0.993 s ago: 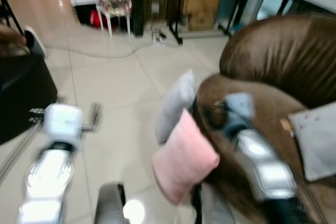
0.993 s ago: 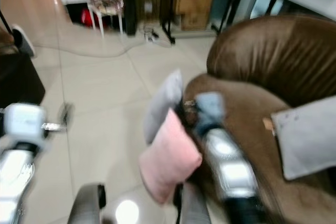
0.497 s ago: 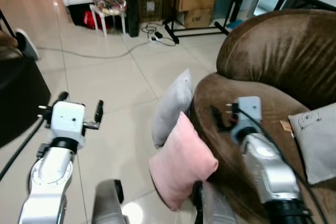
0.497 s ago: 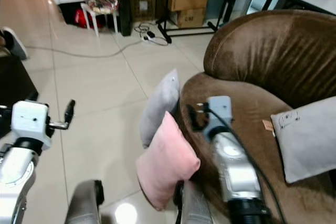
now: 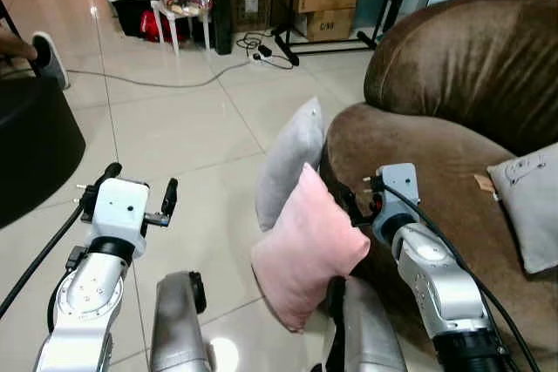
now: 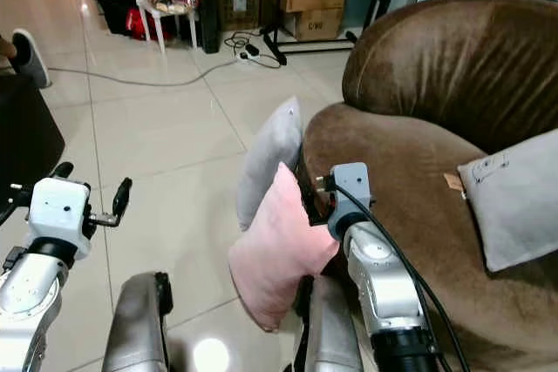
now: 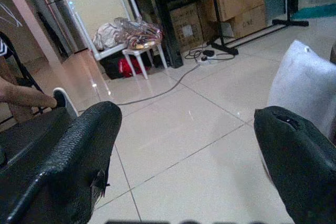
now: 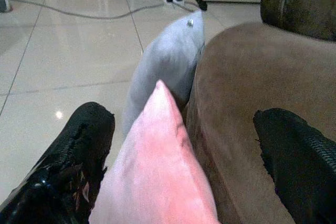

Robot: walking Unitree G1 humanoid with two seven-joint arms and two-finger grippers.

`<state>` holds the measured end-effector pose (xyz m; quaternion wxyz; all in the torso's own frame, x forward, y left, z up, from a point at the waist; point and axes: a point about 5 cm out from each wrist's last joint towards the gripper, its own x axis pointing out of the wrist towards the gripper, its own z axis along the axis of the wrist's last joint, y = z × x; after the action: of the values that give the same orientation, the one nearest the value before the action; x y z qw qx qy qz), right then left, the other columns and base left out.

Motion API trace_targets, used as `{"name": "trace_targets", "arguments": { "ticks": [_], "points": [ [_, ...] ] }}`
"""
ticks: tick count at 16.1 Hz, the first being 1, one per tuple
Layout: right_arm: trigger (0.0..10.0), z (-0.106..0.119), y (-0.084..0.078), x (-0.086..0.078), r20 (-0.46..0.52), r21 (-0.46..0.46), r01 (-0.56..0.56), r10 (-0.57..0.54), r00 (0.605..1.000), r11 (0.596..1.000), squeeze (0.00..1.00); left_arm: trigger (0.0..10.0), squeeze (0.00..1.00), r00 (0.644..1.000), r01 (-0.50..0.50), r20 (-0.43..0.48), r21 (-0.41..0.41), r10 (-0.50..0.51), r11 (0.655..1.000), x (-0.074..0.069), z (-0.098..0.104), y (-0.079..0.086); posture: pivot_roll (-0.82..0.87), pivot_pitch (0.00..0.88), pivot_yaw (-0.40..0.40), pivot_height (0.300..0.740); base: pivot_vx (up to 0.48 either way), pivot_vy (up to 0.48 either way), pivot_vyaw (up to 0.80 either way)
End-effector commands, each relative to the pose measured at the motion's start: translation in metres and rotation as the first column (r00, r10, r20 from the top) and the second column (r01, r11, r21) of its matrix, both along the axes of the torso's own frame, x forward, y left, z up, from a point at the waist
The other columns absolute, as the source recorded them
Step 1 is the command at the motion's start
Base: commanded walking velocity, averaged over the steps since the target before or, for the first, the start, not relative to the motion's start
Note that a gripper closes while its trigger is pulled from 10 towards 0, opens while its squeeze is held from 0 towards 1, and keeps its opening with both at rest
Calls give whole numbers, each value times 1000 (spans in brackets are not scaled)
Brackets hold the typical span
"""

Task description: Move the pillow to the sofa from floor

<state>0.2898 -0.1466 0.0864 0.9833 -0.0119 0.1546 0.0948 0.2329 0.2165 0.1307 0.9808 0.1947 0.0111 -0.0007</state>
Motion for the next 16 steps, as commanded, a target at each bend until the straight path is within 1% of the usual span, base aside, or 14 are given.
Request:
{"name": "trace_targets", "arguments": {
  "ticks": [1, 4, 5, 7, 8, 10, 11, 12, 14, 16],
  "points": [
    [10000, 1, -5, 4, -9, -2, 4, -4, 1000, 1000, 0, 10000, 467, 999, 34, -8, 26, -34, 999, -2, 1, 1, 15, 0, -79, 450, 0, 0, 0],
    [10000, 2, -3, 9, -20, 6, 3, -3, 1000, 1000, 0, 10000, 467, 1000, 12, 4, 29, -12, 1000, -2, 4, 10, 33, 0, -96, 425, 0, 0, 0],
    [10000, 1, -3, 10, -24, 8, 1, -1, 1000, 1000, 0, 10000, 471, 1000, 10, 5, 28, -11, 1000, -2, 4, 10, 34, 0, -97, 420, 0, 0, 0],
    [10000, -3, 0, 14, -49, 7, -29, 29, 998, 1000, 0, 10000, 471, 999, 31, 6, 31, -31, 999, 0, 5, 8, 31, 0, -101, 400, 0, 0, 0],
    [10000, -6, 0, 15, -66, -5, -42, 42, 997, 999, 0, 10000, 475, 999, 46, 6, 33, -47, 998, 0, 5, 6, 28, 0, -101, 395, 0, 0, 0],
    [10000, -8, -1, 15, -90, 5, -61, 61, 994, 998, 0, 10000, 478, 997, 75, -8, 16, -75, 997, -1, 3, 1, 22, 0, -104, 395, 0, 0, 0],
    [10000, -9, -2, 17, -90, 30, -74, 77, 993, 997, 1000, 10000, 482, 994, 104, -30, 4, -104, 995, -3, -1, -3, 4, 0, -97, 395, 0, 0, 0],
    [10000, -12, 0, 23, -97, 21, -84, 86, 992, 996, 1000, 10000, 482, 991, 119, -67, -4, -119, 993, -7, -9, -6, -15, 0, -88, 395, 0, 0, 0],
    [10000, -19, 0, 30, -140, -29, -77, 72, 988, 997, 1000, 10000, 486, 982, 154, -103, -24, -156, 988, -16, -15, -12, -10, 0, -98, 395, 0, 0, 0],
    [10000, -23, 2, 37, -169, -43, -66, 58, 984, 997, 1000, 10000, 482, 978, 172, -112, -31, -175, 985, -21, -14, -16, 4, 0, -109, 395, 0, 0, 0]
  ]
}}
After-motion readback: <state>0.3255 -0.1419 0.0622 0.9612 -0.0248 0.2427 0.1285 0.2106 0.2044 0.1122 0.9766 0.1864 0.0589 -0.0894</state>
